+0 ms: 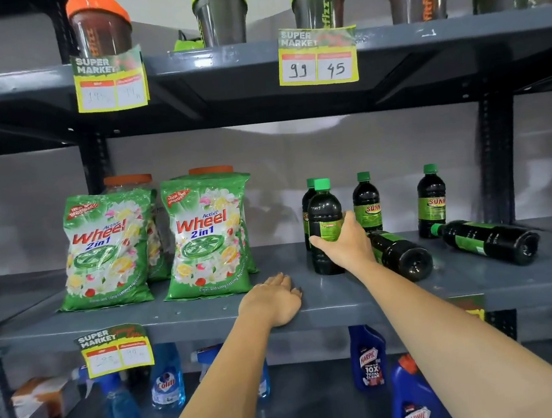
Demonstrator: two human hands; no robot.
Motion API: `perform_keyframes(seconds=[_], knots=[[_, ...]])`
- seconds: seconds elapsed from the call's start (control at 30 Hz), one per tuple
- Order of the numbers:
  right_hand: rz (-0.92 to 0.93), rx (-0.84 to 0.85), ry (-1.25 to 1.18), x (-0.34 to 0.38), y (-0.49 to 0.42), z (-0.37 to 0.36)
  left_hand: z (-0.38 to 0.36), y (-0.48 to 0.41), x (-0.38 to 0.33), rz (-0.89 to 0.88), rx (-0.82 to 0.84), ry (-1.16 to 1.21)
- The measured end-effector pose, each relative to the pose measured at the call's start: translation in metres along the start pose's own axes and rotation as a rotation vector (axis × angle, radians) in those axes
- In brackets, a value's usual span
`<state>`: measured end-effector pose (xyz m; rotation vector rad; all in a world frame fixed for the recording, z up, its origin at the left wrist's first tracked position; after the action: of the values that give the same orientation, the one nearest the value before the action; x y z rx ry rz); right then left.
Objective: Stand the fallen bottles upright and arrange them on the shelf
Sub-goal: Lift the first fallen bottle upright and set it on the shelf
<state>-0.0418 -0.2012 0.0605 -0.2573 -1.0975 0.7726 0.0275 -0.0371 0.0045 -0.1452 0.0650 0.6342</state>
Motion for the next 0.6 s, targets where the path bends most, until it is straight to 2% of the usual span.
perform_keyframes(seconds=[0.13, 0.3, 0.37, 0.5, 0.6], knots=[[-0.022, 0.031, -0.087, -0.003, -0.002, -0.002, 0.000, 0.000, 0.000, 0.011, 0.000, -0.005], [-0.123, 0.255, -0.388, -0.006, -0.011, -0.007, 0.000, 0.001, 0.000, 0.013, 0.008, 0.001], [-0.103, 0.263, -0.361, -0.008, -0.009, -0.003, 0.000, 0.001, 0.000, 0.014, 0.005, 0.004], [-0.031, 0.154, -0.225, -0.008, -0.004, 0.000, 0.001, 0.002, -0.001, 0.013, 0.000, -0.003], [-0.027, 0.217, -0.237, -0.006, -0.005, 0.000, 0.002, 0.003, -0.001, 0.012, -0.011, -0.005]])
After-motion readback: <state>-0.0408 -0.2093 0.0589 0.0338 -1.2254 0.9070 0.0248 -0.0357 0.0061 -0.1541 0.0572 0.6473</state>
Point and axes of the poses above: each hand's wrist, its own y-axis away from the middle knuckle, its own z-axis out of the back of the hand, x = y × z, the point moved 5 cm from there along -y, towards the middle knuckle
